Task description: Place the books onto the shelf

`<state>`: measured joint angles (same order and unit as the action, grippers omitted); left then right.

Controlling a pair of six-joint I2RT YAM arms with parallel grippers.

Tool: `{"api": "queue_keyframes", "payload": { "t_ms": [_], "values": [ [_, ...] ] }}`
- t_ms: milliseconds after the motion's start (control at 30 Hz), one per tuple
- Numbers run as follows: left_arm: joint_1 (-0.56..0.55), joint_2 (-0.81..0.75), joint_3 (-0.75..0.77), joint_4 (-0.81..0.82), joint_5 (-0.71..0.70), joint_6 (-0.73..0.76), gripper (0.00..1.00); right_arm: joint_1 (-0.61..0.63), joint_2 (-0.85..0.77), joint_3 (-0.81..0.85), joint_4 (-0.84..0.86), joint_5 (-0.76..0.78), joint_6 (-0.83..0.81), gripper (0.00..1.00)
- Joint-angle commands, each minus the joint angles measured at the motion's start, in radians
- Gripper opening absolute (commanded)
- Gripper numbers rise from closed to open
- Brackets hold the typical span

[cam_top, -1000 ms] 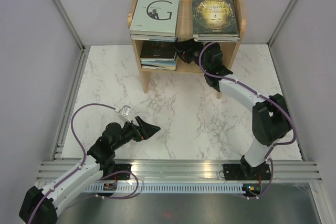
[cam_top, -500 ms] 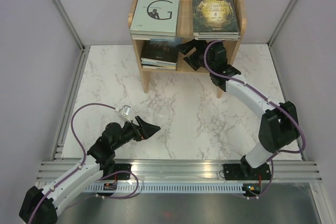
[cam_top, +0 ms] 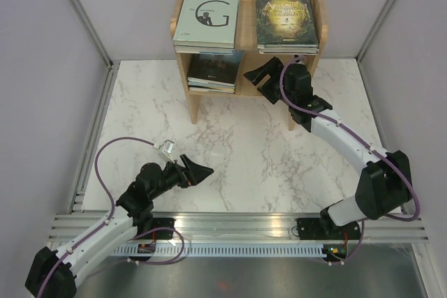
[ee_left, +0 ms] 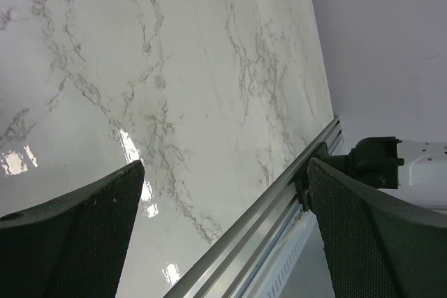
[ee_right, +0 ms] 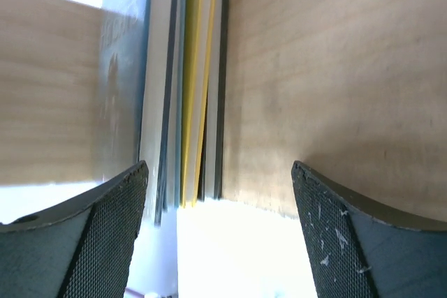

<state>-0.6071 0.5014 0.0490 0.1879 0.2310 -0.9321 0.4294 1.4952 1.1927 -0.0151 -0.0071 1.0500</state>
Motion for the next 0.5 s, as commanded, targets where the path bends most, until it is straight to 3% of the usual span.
{"api": "queue_keyframes", "payload": {
  "t_ms": [0, 300, 467],
  "values": [
    [0.003, 0.012, -0.046, 0.047, 0.004, 0.030, 1.00, -0.015, -0.075, -0.090, -0.051, 0.041, -0.042, 0.87],
    [0.003, 0.023, -0.041, 0.030, 0.002, 0.035, 1.00, -0.004, -0.332, -0.352, 0.044, -0.063, -0.047, 0.84],
    [0.003, 0.035, -0.012, -0.014, -0.005, 0.052, 1.00, 0.101, -0.553, -0.475, 0.017, -0.064, -0.126, 0.83]
  ]
}}
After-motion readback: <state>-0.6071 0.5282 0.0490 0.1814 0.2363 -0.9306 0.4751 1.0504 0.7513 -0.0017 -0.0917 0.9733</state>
